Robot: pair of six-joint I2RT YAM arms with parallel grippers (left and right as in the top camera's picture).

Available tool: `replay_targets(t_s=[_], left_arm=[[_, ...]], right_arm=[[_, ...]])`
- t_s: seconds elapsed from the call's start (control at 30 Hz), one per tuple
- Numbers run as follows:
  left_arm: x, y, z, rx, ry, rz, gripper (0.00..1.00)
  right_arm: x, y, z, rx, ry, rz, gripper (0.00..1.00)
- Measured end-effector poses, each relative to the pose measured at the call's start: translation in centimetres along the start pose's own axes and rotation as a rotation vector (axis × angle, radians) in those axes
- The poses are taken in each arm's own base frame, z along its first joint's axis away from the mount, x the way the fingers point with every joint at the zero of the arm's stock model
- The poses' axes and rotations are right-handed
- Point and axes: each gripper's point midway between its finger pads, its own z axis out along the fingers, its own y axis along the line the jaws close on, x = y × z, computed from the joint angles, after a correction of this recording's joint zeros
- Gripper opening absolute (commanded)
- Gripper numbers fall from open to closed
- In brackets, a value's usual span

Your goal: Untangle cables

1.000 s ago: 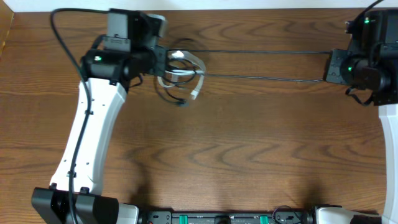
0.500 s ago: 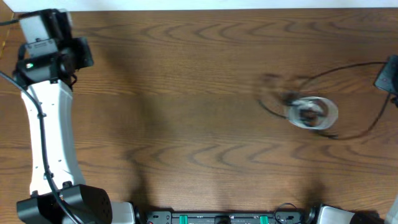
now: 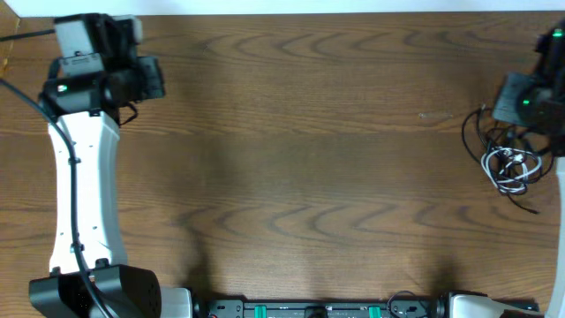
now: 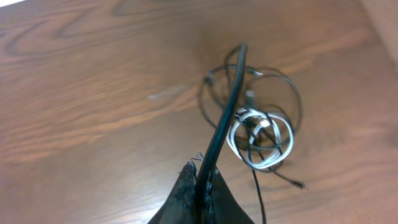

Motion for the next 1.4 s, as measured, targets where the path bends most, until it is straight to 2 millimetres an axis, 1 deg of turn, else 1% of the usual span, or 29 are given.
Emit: replay_targets(t_s=[0.1, 0.2, 0.33, 0.4, 0.63, 0.77, 0.9, 1.0, 1.13, 1.17, 1.23, 1.27, 1.3, 1.4], left_arm=[[0.2, -2.9, 0.3, 0.066, 0.011, 0.043, 0.32], [0.5, -5.3, 0.5, 0.117, 0.020, 0.080, 0.32], [0.9, -7.4, 0.6, 0.157, 0.029, 0.116, 0.32], [1.0, -8.1, 0.6, 0.172, 0.031, 0.126, 0.32], [1.3, -9.2, 0.4, 0.220, 0.037, 0.147, 0.32], [1.3, -9.5, 0.4, 0.237, 0.037, 0.157, 0.32], [1.3, -9.6, 0.3, 0.244, 0.037, 0.159, 0.32], [1.3, -9.6, 0.3, 0.245, 0.037, 0.159, 0.32], [1.4, -9.8, 0.3, 0.258, 0.038, 0.159, 0.32], [1.4, -9.9, 0.2, 0.265, 0.038, 0.161, 0.32], [1.4, -10.1, 0.2, 0.276, 0.038, 0.163, 0.33], [1.4, -10.2, 0.2, 0.282, 0.039, 0.165, 0.32], [1.4, -10.3, 0.1, 0.287, 0.039, 0.165, 0.33], [1.6, -10.4, 0.1, 0.294, 0.043, 0.167, 0.33]], right_arm=[[0.2, 3.2, -0.5, -0.060, -0.017, -0.078, 0.01], [0.5, 6.5, -1.1, -0.124, -0.038, -0.156, 0.01], [1.1, 11.0, -2.3, -0.215, -0.071, -0.250, 0.02], [1.7, 12.6, -2.8, -0.249, -0.075, -0.287, 0.02], [3.7, 16.9, -4.6, -0.358, -0.087, -0.412, 0.02], [5.1, 19.9, -6.2, -0.459, -0.102, -0.497, 0.01], [6.7, 22.4, -7.9, -0.538, -0.114, -0.571, 0.02], [7.8, 23.9, -9.0, -0.588, -0.122, -0.614, 0.01], [9.0, 25.5, -9.8, -0.632, -0.120, -0.662, 0.01], [9.3, 25.8, -9.8, -0.639, -0.117, -0.674, 0.07], [9.8, 26.2, -9.6, -0.638, -0.107, -0.692, 0.49], [10.0, 26.3, -9.4, -0.628, -0.099, -0.693, 0.72], [10.0, 26.1, -9.0, -0.611, -0.093, -0.696, 0.99], [9.7, 24.4, -7.8, -0.512, -0.077, -0.676, 0.99]])
